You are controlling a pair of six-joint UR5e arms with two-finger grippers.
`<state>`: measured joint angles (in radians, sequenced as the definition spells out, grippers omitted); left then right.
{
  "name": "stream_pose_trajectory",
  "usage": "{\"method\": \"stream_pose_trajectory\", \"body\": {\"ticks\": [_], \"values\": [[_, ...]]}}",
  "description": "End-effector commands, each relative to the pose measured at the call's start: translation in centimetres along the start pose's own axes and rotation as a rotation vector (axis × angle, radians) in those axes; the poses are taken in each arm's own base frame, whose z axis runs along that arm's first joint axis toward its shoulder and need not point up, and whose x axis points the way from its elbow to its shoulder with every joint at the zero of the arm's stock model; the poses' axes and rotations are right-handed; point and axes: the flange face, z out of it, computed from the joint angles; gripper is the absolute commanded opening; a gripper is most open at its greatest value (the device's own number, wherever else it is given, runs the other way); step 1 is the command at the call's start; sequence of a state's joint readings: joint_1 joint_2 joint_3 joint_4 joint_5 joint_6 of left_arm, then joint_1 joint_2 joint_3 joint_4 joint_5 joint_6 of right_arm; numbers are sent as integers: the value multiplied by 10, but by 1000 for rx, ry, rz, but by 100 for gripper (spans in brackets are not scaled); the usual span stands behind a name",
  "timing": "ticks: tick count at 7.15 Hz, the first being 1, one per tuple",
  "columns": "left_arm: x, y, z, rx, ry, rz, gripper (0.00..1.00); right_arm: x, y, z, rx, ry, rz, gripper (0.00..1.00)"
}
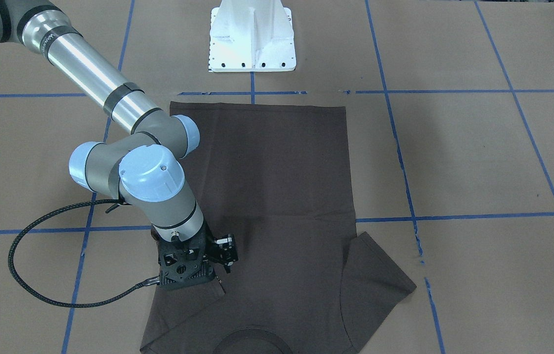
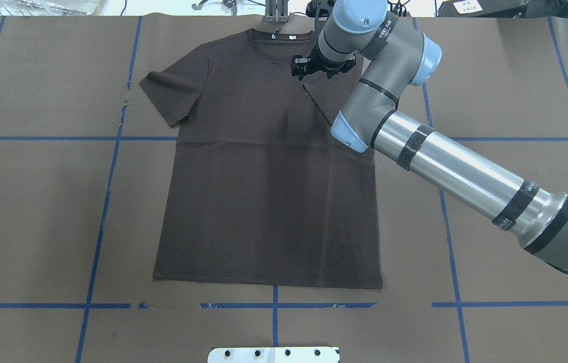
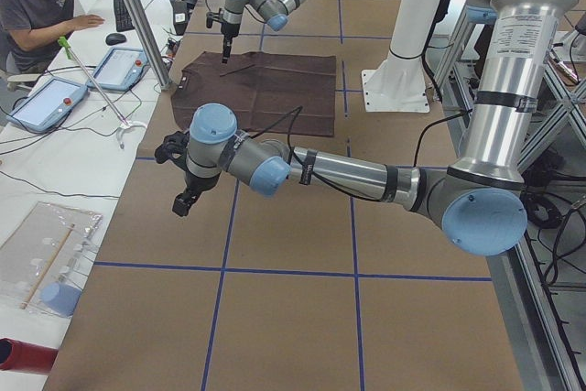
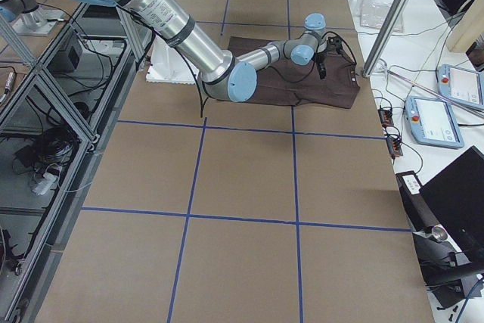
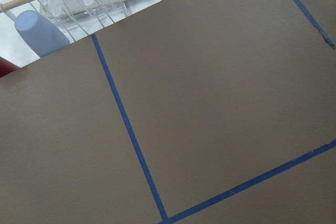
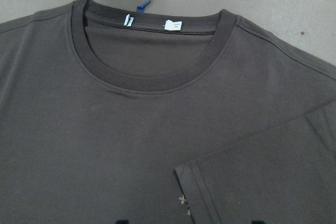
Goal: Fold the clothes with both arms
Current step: 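Fold the sleeve inward onto the shirt body with the right gripper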
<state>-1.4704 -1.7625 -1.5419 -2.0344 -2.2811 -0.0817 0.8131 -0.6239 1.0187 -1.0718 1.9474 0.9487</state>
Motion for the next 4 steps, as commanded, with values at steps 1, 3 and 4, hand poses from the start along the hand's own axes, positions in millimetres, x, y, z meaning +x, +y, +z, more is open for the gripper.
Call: {"method": "stream_pose_trajectory", "body": {"ticks": [1,3,4], "values": [[101,-64,82,-9,100,-169,100,28,6,-57,-158,65,114,100],[196,-107,136,34,20,-281,100,78,39,-113,-188,59,160,100],[240,-117,155,70,56,-329,100,106,54,-127,-179,52,167,100]]}}
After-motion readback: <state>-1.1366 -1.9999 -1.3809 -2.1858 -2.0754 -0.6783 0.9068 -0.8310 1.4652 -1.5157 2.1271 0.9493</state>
